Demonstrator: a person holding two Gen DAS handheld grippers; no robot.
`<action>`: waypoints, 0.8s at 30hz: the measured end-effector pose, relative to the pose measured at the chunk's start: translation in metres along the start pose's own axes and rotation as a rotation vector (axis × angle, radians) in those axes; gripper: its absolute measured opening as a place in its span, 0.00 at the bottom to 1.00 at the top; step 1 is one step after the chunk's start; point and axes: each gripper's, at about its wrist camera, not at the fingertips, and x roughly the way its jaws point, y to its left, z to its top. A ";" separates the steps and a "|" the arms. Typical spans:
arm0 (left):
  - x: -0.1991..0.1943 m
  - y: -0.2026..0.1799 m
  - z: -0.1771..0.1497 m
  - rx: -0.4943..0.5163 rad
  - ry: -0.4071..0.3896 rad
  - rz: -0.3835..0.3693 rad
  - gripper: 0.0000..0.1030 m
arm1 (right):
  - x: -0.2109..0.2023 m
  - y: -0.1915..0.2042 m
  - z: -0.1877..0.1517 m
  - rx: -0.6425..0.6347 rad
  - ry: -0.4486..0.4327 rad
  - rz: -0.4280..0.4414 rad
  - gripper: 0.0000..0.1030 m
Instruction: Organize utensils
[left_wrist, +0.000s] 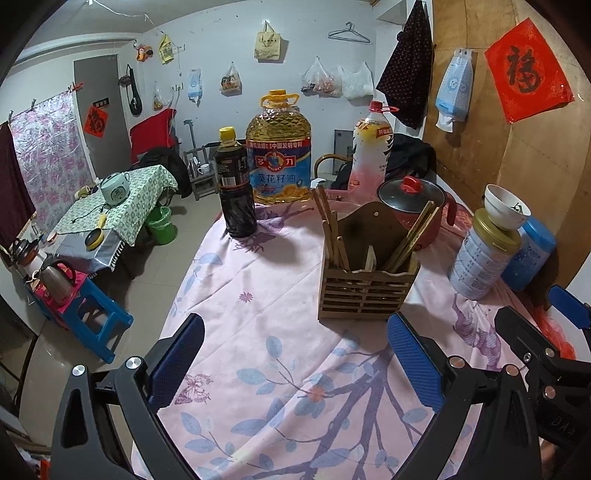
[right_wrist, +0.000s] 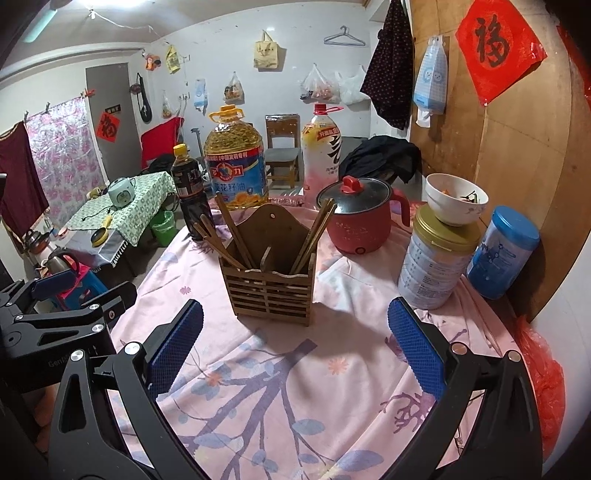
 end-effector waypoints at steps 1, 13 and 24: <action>0.000 0.000 0.000 0.000 0.000 0.003 0.94 | 0.001 0.000 0.000 0.001 0.000 0.002 0.94; 0.007 -0.003 0.001 0.003 0.011 0.019 0.94 | 0.006 -0.003 0.002 0.014 0.004 0.003 0.94; 0.011 -0.005 0.001 0.005 0.016 0.018 0.94 | 0.008 -0.004 0.003 0.020 0.000 -0.008 0.94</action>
